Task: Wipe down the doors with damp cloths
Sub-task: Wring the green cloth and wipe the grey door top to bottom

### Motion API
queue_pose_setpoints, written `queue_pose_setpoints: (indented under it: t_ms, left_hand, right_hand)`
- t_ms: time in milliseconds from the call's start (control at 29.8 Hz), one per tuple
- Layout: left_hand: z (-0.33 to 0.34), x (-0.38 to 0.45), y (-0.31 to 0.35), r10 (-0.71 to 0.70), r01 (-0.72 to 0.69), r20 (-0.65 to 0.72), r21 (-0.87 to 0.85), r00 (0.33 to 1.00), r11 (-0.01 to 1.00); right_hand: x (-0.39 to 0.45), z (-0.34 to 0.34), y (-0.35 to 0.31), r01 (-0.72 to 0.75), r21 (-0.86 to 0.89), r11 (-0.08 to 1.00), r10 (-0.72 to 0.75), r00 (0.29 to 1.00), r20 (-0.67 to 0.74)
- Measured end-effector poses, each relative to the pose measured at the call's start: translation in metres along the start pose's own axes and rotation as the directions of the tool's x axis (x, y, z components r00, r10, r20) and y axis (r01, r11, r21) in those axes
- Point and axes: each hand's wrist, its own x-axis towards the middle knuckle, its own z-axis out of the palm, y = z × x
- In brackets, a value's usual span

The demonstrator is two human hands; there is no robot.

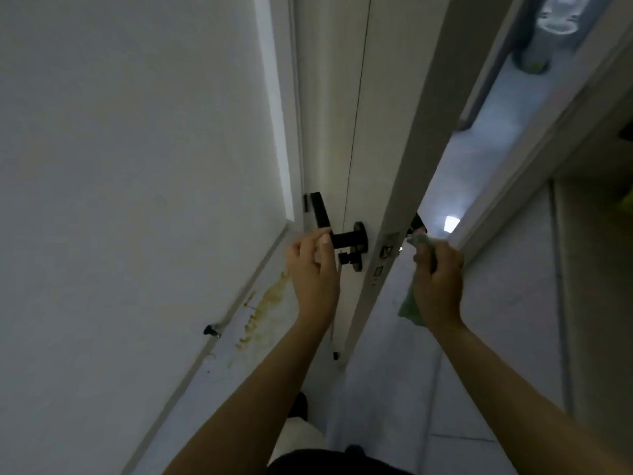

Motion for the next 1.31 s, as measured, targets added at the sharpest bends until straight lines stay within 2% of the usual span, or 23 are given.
queue_pose_setpoints:
  t_ms: [101, 168, 269, 336, 437, 470, 571, 672, 773, 907, 974, 1008, 1075, 1142, 1243, 1310]
  left_hand:
    - [0.032, 0.024, 0.006, 0.087, -0.104, 0.183, 0.087, 0.979, 0.991]
    - [0.057, 0.044, 0.009, 0.147, -0.211, 0.342, 0.156, 0.928, 0.965]
    - [0.098, 0.073, 0.006, 0.135, -0.372, 0.604, 0.286, 0.785, 0.883]
    - [0.125, 0.087, 0.002, 0.151, -0.495, 0.712, 0.304, 0.685, 0.814]
    - [0.159, 0.103, 0.006, 0.214, -0.581, 0.772, 0.234, 0.598, 0.78]
    - [0.17, 0.107, 0.008, 0.226, -0.591, 0.787, 0.207, 0.574, 0.78]
    - [0.2, 0.121, 0.015, 0.246, -0.641, 0.834, 0.159, 0.495, 0.75]
    - [0.227, 0.132, 0.018, 0.237, -0.667, 0.858, 0.153, 0.455, 0.729]
    - [0.252, 0.141, 0.024, 0.258, -0.645, 0.852, 0.116, 0.455, 0.755]
    - [0.28, 0.151, 0.026, 0.28, -0.608, 0.833, 0.083, 0.477, 0.79]
    - [0.291, 0.156, 0.023, 0.304, -0.574, 0.795, 0.067, 0.525, 0.816]
    - [0.296, 0.16, 0.022, 0.305, -0.536, 0.773, 0.054, 0.557, 0.843]
    - [0.307, 0.167, 0.022, 0.26, -0.385, 0.744, -0.004, 0.615, 0.923]
    - [0.314, 0.174, 0.025, 0.172, -0.202, 0.748, -0.052, 0.642, 0.978]
    - [0.326, 0.184, 0.025, 0.027, 0.001, 0.783, -0.035, 0.621, 0.999]
    - [0.333, 0.191, 0.022, -0.048, 0.112, 0.797, -0.025, 0.602, 0.993]
  right_hand:
    - [0.008, -0.015, 0.007, -0.206, 0.059, 0.977, 0.21, 0.974, -0.085]
    - [0.018, -0.019, 0.012, -0.274, 0.087, 0.958, 0.286, 0.94, -0.185]
    - [0.036, -0.023, 0.022, -0.377, 0.137, 0.916, 0.401, 0.865, -0.302]
    - [0.052, -0.023, 0.026, -0.391, 0.2, 0.899, 0.439, 0.802, -0.406]
    - [0.077, -0.022, 0.028, -0.36, 0.299, 0.884, 0.468, 0.688, -0.554]
    - [0.084, -0.02, 0.029, -0.342, 0.312, 0.886, 0.463, 0.67, -0.58]
    - [0.108, -0.011, 0.029, -0.324, 0.303, 0.896, 0.444, 0.668, -0.598]
    - [0.139, -0.005, 0.034, -0.328, 0.331, 0.885, 0.465, 0.652, -0.598]
    - [0.172, -0.001, 0.047, -0.297, 0.351, 0.888, 0.457, 0.657, -0.599]
    - [0.2, -0.001, 0.069, -0.303, 0.2, 0.932, 0.361, 0.703, -0.613]
    - [0.209, -0.006, 0.082, -0.321, 0.088, 0.943, 0.303, 0.718, -0.627]
    - [0.214, -0.01, 0.085, -0.326, 0.096, 0.94, 0.311, 0.709, -0.633]
    - [0.224, -0.013, 0.092, -0.324, 0.142, 0.935, 0.335, 0.681, -0.651]
    - [0.23, -0.014, 0.094, -0.308, 0.216, 0.927, 0.372, 0.668, -0.644]
    - [0.239, -0.012, 0.093, -0.295, 0.33, 0.897, 0.441, 0.659, -0.609]
    - [0.253, -0.015, 0.099, -0.325, 0.308, 0.894, 0.447, 0.642, -0.623]
